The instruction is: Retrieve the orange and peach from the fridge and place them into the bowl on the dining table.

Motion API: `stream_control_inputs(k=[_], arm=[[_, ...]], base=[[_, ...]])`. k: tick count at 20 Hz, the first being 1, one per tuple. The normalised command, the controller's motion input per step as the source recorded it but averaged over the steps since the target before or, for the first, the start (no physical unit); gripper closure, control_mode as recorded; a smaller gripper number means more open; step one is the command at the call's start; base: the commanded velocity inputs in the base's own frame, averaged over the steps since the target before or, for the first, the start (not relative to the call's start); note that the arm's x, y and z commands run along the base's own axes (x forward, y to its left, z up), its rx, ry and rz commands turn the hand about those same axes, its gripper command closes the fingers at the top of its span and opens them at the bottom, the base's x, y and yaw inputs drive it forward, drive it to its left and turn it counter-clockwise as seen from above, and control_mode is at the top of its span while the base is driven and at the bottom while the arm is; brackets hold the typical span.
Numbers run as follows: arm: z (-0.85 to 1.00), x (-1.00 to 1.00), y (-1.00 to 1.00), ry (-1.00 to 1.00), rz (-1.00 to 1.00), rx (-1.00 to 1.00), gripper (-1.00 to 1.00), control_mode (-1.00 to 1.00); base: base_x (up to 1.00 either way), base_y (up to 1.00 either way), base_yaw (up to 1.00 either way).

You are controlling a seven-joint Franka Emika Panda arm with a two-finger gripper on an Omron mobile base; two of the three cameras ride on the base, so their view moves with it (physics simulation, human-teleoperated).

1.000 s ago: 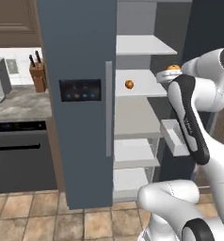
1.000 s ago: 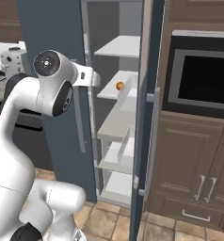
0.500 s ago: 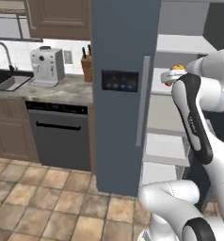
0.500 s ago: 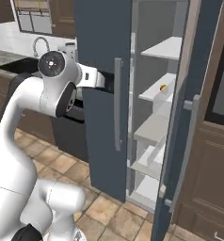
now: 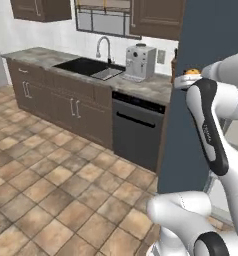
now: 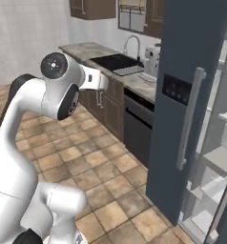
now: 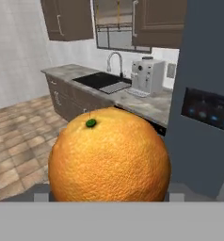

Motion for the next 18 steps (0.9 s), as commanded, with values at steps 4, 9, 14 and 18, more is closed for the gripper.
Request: stream_control_inputs(k=[4, 9, 14, 18], arm=[[0.00, 0.00, 0.00, 0.00, 0.00, 0.00, 1.00, 1.00], [0.00, 0.00, 0.00, 0.00, 0.00, 0.00, 1.00, 1.00], [0.00, 0.00, 0.00, 0.00, 0.00, 0.00, 1.00, 1.00], [0.00, 0.00, 0.00, 0.00, 0.00, 0.00, 1.00, 1.00]], base=[[-0.36, 0.00, 0.76], [-0.20, 0.00, 0.72], [-0.03, 0.00, 0.64], [0.00, 0.03, 0.51]])
